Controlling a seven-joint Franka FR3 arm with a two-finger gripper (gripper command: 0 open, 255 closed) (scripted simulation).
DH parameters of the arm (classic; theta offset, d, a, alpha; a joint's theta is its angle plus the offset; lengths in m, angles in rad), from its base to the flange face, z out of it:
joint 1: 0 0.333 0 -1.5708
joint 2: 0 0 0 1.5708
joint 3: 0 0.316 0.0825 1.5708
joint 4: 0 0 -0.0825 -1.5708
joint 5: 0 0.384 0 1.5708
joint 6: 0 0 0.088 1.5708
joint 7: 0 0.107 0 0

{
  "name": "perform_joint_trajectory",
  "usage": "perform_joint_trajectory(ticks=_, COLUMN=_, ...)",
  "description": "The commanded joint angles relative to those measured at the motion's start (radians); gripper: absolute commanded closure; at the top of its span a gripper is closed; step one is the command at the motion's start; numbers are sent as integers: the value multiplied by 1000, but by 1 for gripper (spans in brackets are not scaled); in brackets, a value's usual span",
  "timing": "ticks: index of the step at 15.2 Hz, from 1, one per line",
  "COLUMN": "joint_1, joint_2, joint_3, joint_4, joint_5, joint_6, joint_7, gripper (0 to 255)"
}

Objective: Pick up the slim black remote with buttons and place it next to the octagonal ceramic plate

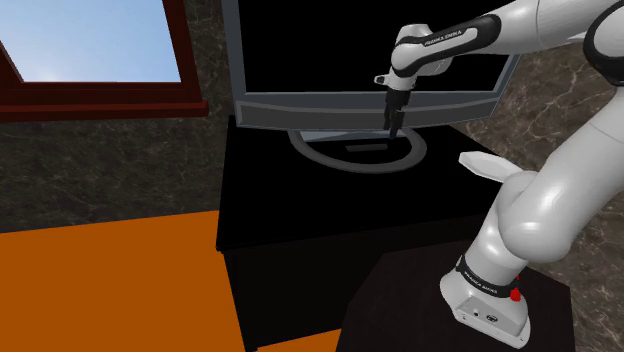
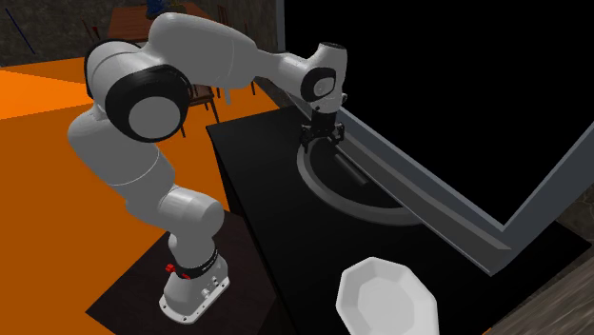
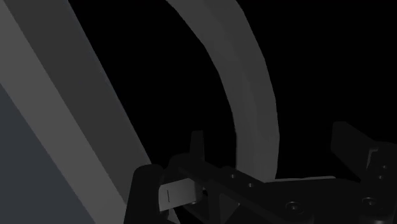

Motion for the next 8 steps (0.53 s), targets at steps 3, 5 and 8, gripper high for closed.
perform_joint_trajectory(ticks=3, joint_1=10, joint_2=5, joint_3=-20, joint_4=12, joint_5=28, joint_6=-20, joint_7=-40, gripper=0)
perform_joint_trajectory(ticks=5, joint_1=18, joint_2=75, joint_3=-42, joint_4=32, joint_5=51, joint_6=42, joint_7=-96, gripper=0)
perform_joint_trajectory(ticks=8, joint_1=38, joint_2=187, joint_3=-80, joint_4=72, joint_5=103, joint_6=128, joint_7=-186, gripper=0)
